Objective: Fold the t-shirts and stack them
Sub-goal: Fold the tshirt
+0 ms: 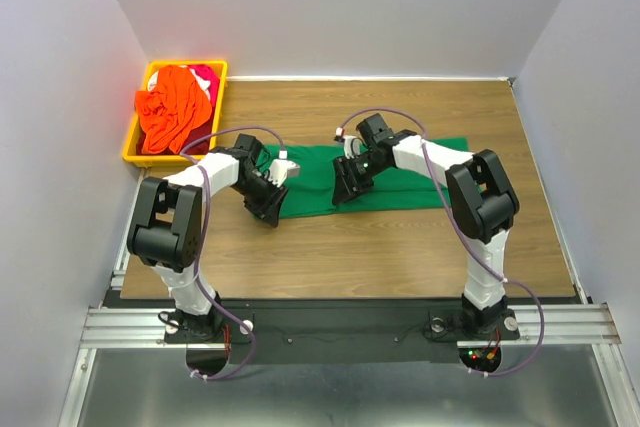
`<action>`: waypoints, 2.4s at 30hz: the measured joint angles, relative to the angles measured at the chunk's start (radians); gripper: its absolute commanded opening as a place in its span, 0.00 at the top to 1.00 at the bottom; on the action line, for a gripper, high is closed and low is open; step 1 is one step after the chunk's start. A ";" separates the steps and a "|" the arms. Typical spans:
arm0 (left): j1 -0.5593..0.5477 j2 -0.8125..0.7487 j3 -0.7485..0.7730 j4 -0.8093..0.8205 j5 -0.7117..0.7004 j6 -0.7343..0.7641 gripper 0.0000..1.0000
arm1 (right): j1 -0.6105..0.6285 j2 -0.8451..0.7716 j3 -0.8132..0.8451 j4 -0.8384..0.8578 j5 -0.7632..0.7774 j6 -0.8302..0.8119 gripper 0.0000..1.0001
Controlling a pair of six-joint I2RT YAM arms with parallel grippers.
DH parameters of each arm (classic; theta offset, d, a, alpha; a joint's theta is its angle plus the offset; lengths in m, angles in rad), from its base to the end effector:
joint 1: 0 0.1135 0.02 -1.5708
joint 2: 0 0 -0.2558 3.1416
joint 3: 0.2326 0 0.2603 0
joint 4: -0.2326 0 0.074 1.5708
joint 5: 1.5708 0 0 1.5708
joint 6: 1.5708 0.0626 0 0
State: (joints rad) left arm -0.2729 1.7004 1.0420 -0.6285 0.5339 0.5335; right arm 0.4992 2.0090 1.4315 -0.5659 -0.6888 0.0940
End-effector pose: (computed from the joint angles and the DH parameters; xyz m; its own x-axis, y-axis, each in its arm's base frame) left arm 0.3053 -0.1185 0.1369 -0.6082 0.6248 -0.4896 0.7881 0.5491 -0.2782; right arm 0.3534 0.2380 0.1458 -0.8519 -0.3819 -0.3584 -0.5232 0.5901 0.6148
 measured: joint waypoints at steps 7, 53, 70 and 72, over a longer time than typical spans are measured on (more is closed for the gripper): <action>0.000 0.033 0.016 0.011 0.019 -0.001 0.59 | 0.008 0.050 0.000 0.027 -0.001 0.048 0.49; 0.055 0.061 0.102 -0.005 0.108 -0.043 1.00 | 0.022 0.066 0.076 0.050 -0.072 0.098 1.00; 0.124 0.177 0.439 0.034 0.167 -0.105 1.00 | -0.061 0.206 0.356 0.050 -0.055 0.093 0.99; 0.124 0.210 0.458 0.045 0.167 -0.116 1.00 | -0.061 0.227 0.384 0.050 -0.048 0.093 0.99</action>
State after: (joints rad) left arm -0.1486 1.9102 1.5002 -0.5835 0.7013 0.4175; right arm 0.4377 2.2360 1.8156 -0.5156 -0.7372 0.1871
